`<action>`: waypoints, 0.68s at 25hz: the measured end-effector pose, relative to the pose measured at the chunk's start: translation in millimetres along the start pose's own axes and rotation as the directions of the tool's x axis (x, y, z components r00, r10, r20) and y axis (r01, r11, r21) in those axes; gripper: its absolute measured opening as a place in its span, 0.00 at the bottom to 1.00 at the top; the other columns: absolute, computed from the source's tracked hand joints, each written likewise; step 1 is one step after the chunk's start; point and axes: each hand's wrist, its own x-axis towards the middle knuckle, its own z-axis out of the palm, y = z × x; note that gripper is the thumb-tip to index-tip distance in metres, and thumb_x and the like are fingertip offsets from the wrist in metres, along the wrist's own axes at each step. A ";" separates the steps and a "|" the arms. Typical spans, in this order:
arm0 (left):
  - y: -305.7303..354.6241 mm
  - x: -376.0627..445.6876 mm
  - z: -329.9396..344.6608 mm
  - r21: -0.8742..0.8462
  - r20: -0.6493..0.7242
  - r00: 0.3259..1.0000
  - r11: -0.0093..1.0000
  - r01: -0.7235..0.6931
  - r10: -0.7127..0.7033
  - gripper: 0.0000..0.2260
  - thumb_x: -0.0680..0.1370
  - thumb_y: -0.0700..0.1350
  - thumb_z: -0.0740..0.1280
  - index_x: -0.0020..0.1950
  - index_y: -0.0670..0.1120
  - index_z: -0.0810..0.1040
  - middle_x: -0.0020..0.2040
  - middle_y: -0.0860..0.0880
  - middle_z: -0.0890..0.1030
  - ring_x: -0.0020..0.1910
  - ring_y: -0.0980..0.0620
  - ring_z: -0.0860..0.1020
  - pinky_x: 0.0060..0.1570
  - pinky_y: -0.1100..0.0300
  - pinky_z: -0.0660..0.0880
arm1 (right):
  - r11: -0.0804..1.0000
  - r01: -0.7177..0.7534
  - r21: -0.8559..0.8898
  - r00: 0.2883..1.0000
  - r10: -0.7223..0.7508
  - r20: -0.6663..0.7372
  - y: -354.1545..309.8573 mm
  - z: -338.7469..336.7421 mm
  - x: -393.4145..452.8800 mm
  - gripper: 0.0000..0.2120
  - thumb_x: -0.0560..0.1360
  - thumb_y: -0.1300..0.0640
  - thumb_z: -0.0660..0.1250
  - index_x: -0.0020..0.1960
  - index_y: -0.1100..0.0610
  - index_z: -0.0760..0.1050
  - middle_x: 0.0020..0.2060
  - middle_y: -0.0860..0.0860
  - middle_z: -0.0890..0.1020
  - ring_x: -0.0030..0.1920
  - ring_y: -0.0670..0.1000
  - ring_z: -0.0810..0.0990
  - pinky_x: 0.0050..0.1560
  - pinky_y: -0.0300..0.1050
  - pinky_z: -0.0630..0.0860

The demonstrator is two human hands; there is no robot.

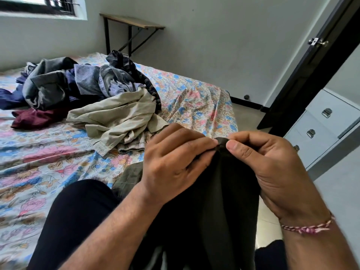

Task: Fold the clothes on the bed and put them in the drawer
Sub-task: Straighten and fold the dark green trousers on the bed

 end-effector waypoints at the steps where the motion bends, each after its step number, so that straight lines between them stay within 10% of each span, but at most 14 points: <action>1: 0.8 -1.0 1.8 -0.001 0.003 1.000 1.000 -0.009 0.009 0.02 0.76 0.36 0.77 0.47 0.38 0.88 0.43 0.45 0.86 0.39 0.47 0.82 0.41 0.53 0.78 | 1.000 0.009 0.008 1.000 -0.009 0.016 -1.3 2.2 -1.4 0.10 0.69 0.55 0.74 0.46 0.59 0.86 0.44 0.59 0.87 0.46 0.54 0.85 0.52 0.46 0.82; 17: -3.5 -12.0 12.2 -0.109 0.153 0.985 0.990 0.092 -0.075 0.03 0.77 0.36 0.75 0.44 0.38 0.87 0.56 0.43 0.85 0.49 0.46 0.83 0.49 0.53 0.78 | 0.933 0.271 -0.237 0.962 -0.251 0.111 8.2 -3.5 -3.0 0.09 0.71 0.57 0.75 0.51 0.56 0.85 0.45 0.49 0.87 0.49 0.48 0.86 0.49 0.40 0.82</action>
